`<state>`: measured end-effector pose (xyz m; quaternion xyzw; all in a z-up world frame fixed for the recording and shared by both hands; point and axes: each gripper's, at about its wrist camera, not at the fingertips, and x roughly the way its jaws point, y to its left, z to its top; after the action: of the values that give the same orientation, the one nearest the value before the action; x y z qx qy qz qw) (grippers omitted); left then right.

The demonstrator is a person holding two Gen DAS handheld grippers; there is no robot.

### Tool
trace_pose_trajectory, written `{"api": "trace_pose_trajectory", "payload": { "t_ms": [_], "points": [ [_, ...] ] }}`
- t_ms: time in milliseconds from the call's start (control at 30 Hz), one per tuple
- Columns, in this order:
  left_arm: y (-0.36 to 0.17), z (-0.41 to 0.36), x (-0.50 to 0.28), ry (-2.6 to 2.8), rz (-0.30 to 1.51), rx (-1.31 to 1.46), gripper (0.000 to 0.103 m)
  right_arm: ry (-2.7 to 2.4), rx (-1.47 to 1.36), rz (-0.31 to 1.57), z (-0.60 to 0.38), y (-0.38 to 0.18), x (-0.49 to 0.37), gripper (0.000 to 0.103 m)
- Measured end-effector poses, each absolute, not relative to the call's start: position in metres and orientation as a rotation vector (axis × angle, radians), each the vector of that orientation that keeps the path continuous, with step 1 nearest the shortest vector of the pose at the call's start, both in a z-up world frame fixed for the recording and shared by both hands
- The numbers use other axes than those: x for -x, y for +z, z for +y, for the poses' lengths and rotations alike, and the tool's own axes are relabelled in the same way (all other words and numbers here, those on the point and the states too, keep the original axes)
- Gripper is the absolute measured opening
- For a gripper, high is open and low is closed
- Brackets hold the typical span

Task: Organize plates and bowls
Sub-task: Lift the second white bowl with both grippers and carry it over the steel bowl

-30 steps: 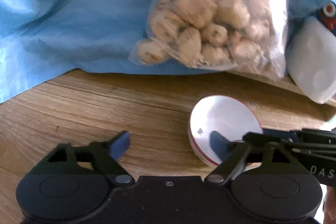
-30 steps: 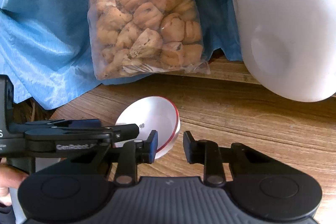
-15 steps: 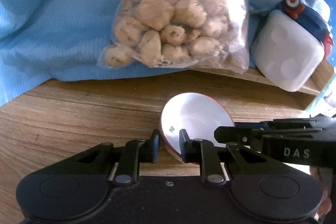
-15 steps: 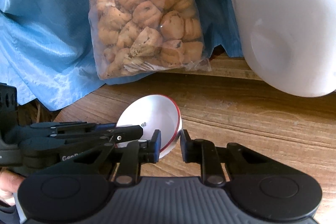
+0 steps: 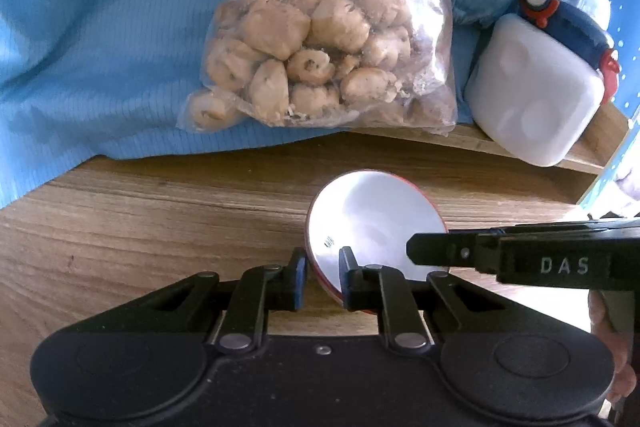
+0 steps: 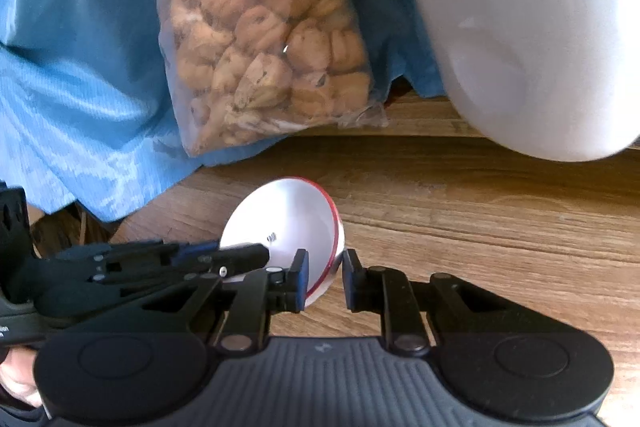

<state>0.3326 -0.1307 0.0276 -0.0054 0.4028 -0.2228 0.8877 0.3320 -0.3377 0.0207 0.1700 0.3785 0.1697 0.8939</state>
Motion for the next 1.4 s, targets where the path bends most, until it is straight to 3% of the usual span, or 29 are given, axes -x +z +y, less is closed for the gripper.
{"api": "trace_pose_trajectory", "payload": {
  "t_ms": [533,1000,1400],
  "points": [
    [0.086,-0.122,-0.273,-0.548,0.720,0.076,0.016,0.375,-0.404,0.659,-0.362,0.066,-0.270,0.020],
    [0.093,-0.110,-0.215,-0.649,0.704,0.094,0.014,0.361,-0.402,0.612,-0.367,0.086,-0.175,0.020],
    [0.075,-0.109,-0.169,-0.713,0.746,0.115,0.014,0.326,-0.397,0.656,-0.371,0.071,-0.117,0.020]
  ]
}}
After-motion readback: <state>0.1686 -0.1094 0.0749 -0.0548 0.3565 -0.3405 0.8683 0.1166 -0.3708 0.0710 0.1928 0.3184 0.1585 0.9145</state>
